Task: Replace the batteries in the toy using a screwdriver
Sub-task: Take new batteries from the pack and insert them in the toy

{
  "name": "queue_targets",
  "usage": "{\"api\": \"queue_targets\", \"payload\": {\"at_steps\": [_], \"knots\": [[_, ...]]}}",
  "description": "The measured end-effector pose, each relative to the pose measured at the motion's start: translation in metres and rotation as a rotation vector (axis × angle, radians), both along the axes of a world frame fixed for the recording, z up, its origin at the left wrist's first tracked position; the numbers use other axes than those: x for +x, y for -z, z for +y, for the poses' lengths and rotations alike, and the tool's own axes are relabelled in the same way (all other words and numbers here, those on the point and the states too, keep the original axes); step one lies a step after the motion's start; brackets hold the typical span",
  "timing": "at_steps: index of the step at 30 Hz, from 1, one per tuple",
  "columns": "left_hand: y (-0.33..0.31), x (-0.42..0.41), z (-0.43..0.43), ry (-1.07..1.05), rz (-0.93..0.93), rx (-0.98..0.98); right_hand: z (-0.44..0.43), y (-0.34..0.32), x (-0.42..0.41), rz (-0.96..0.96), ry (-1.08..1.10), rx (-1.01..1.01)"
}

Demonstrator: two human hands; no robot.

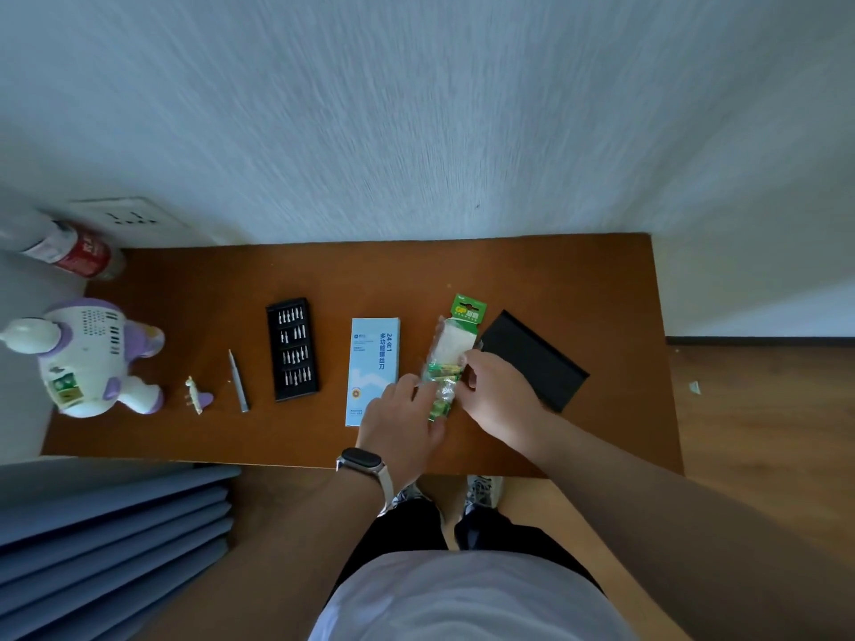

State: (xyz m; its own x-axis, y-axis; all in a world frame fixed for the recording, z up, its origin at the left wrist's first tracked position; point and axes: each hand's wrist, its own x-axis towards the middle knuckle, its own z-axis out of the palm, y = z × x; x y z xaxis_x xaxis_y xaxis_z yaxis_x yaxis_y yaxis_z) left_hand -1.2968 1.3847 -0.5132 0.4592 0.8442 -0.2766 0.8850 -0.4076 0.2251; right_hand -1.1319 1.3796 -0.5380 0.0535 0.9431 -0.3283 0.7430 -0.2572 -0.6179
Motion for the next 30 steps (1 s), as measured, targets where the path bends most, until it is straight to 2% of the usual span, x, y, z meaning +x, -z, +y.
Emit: {"api": "queue_targets", "payload": {"at_steps": [10, 19, 30], "knots": [[0.002, 0.000, 0.004, -0.009, 0.005, -0.037, 0.008, -0.004, -0.002, -0.003, -0.014, -0.074], [0.002, -0.003, 0.004, -0.004, -0.019, -0.029, 0.012, -0.010, 0.000, -0.016, -0.146, -0.079], [0.004, -0.005, 0.005, -0.011, -0.032, -0.025, 0.011, -0.014, -0.002, -0.159, -0.350, -0.037]]}}
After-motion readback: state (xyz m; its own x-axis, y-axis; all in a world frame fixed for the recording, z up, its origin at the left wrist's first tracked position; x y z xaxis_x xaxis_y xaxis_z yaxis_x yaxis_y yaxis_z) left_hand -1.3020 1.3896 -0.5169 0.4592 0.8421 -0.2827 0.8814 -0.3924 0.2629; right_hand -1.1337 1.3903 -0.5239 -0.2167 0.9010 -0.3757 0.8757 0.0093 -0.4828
